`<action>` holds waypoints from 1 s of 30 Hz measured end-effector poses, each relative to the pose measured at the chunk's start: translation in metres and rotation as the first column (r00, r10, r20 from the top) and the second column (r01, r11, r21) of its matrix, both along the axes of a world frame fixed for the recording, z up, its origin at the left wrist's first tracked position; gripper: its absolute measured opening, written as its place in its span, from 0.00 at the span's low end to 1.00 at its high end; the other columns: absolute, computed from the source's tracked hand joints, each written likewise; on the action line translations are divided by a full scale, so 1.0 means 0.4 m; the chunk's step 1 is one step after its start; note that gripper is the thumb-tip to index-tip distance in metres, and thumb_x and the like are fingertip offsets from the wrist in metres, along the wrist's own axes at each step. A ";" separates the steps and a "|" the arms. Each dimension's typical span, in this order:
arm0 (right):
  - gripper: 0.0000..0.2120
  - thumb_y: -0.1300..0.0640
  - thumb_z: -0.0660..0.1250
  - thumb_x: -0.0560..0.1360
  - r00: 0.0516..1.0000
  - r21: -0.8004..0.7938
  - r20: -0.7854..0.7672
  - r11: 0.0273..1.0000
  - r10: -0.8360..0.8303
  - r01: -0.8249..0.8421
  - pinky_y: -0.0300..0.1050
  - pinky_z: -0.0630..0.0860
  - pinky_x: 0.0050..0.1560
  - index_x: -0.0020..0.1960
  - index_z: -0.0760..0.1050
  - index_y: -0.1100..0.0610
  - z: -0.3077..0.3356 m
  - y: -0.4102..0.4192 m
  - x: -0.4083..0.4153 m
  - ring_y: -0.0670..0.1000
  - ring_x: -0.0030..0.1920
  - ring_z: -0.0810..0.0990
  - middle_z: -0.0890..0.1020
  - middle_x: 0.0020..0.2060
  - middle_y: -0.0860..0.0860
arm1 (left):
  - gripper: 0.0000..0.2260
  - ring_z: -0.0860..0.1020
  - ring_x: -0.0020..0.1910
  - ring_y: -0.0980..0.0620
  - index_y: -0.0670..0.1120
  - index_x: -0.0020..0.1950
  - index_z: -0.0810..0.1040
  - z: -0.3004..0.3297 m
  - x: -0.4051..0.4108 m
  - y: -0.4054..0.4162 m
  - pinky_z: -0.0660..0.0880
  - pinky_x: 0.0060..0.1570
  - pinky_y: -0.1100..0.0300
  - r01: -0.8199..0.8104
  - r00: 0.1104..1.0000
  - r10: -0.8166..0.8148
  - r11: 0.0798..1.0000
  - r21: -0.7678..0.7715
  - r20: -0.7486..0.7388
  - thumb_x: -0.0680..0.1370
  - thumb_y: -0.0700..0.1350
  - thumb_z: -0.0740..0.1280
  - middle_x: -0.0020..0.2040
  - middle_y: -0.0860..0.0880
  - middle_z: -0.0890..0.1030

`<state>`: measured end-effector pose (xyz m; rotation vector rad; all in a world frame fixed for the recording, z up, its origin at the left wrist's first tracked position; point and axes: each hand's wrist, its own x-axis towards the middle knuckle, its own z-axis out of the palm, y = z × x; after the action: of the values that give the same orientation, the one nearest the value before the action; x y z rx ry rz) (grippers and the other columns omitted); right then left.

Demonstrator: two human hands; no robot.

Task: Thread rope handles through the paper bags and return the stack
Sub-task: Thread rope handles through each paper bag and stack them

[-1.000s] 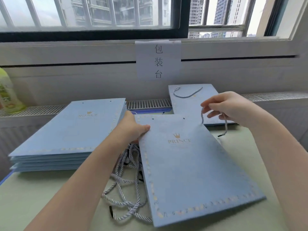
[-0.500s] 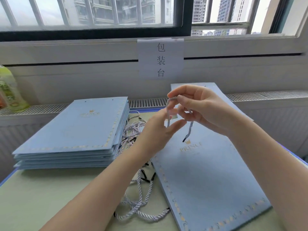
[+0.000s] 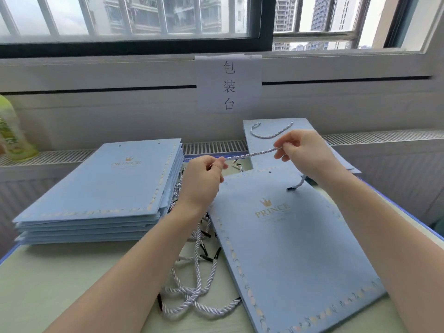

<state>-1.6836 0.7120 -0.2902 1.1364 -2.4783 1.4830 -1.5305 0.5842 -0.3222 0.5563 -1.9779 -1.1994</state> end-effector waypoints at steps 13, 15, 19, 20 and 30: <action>0.06 0.62 0.63 0.78 0.891 0.118 -0.205 0.914 0.405 -0.388 0.31 0.68 0.34 0.49 0.79 0.58 -0.065 -0.066 0.109 0.46 0.26 0.70 0.76 0.27 0.47 | 0.19 0.76 0.38 0.52 0.37 0.43 0.80 -0.016 -0.001 -0.014 0.72 0.42 0.54 -0.047 0.994 0.063 0.986 -0.162 0.093 0.81 0.51 0.59 0.38 0.45 0.81; 0.08 0.63 0.62 0.78 0.904 0.135 -0.222 0.930 0.364 -0.341 0.32 0.68 0.35 0.48 0.80 0.59 -0.069 -0.064 0.097 0.46 0.28 0.71 0.77 0.30 0.47 | 0.13 0.75 0.54 0.48 0.41 0.54 0.78 -0.024 0.002 -0.025 0.72 0.49 0.52 -0.116 0.915 0.259 0.904 -0.411 0.311 0.82 0.47 0.58 0.52 0.46 0.79; 0.07 0.67 0.62 0.76 0.920 0.146 -0.215 0.942 0.328 -0.302 0.37 0.73 0.39 0.47 0.79 0.61 -0.089 -0.067 0.092 0.51 0.36 0.80 0.81 0.35 0.50 | 0.13 0.69 0.62 0.44 0.43 0.60 0.75 -0.036 0.002 -0.028 0.68 0.54 0.52 -0.035 0.749 0.381 0.839 -0.542 0.541 0.81 0.48 0.58 0.61 0.45 0.74; 0.07 0.68 0.63 0.75 0.921 0.137 -0.210 0.942 0.328 -0.305 0.38 0.74 0.40 0.47 0.78 0.61 -0.092 -0.068 0.093 0.51 0.36 0.80 0.80 0.35 0.49 | 0.12 0.70 0.61 0.44 0.43 0.59 0.75 -0.033 0.000 -0.029 0.68 0.55 0.53 -0.048 0.756 0.379 0.845 -0.532 0.534 0.81 0.48 0.59 0.60 0.44 0.75; 0.02 0.64 0.64 0.75 0.861 0.119 -0.413 0.955 0.298 -0.273 0.42 0.70 0.39 0.46 0.74 0.62 -0.094 -0.081 0.124 0.50 0.36 0.73 0.79 0.36 0.51 | 0.07 0.69 0.58 0.43 0.45 0.52 0.77 -0.024 -0.007 -0.026 0.60 0.55 0.57 -0.087 0.888 0.284 0.876 -0.475 0.361 0.80 0.43 0.60 0.53 0.44 0.76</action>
<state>-1.6338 0.6795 -0.3278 1.6916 -2.1281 1.0605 -1.5332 0.5738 -0.3319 0.7932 -2.3976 -0.4875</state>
